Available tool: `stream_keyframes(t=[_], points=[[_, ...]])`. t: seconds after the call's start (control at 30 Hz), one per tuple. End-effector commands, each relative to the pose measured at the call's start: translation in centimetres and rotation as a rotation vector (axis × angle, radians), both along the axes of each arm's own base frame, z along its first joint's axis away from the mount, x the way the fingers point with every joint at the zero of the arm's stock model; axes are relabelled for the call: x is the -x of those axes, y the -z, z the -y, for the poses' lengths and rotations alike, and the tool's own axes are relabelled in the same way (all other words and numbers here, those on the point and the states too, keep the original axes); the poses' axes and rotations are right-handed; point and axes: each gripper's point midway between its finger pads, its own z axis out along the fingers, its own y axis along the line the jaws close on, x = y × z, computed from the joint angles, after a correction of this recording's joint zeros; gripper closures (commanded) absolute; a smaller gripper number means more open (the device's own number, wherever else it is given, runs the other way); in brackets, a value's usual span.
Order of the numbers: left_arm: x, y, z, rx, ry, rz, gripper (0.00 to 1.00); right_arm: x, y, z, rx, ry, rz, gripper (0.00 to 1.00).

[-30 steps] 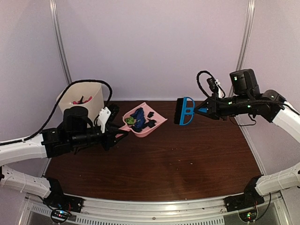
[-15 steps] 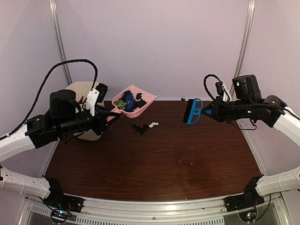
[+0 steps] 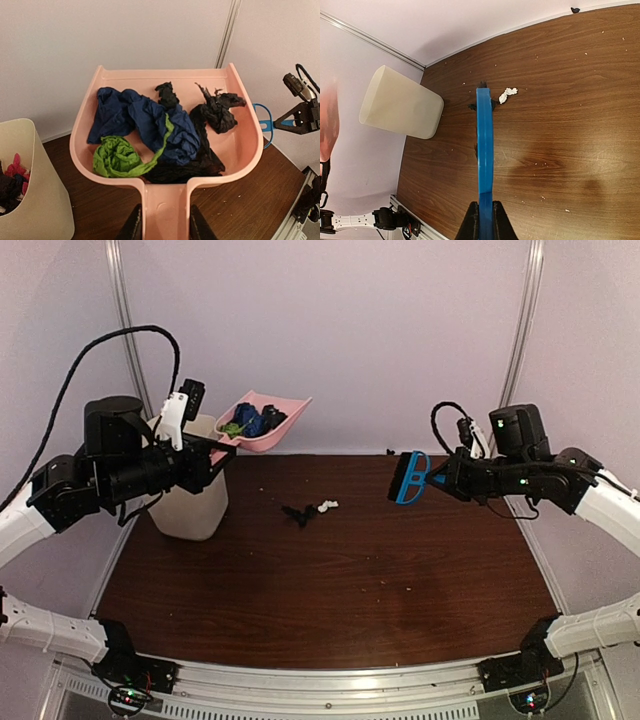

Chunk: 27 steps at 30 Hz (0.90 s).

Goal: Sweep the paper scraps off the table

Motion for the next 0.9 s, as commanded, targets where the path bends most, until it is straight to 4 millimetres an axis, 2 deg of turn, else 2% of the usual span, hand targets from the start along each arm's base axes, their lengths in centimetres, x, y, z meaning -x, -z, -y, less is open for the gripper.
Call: stream_keyframes(t=[0.0,0.33,0.63,0.87], points=[[-1.2,-1.2,-1.8,0.059,-0.113,-0.040,1.00,-1.0,0.2,-0.1,-0.022,0.033,0.016,1.00],[-3.7,-3.3,-5.2,0.177,-0.239,-0.110,1.00,-2.0,0.5,-1.2,-0.031,0.009,0.004,1.00],[-5.9,-3.5,-9.0,0.296,-0.346,-0.221,1.00,-3.8,0.6,-2.4,-0.033,0.000,0.007,1.00],[-6.5,-3.6,-10.6,0.393,-0.384,-0.295,1.00,-5.9,2.8,-2.2,-0.047,0.083,-0.043,1.00]])
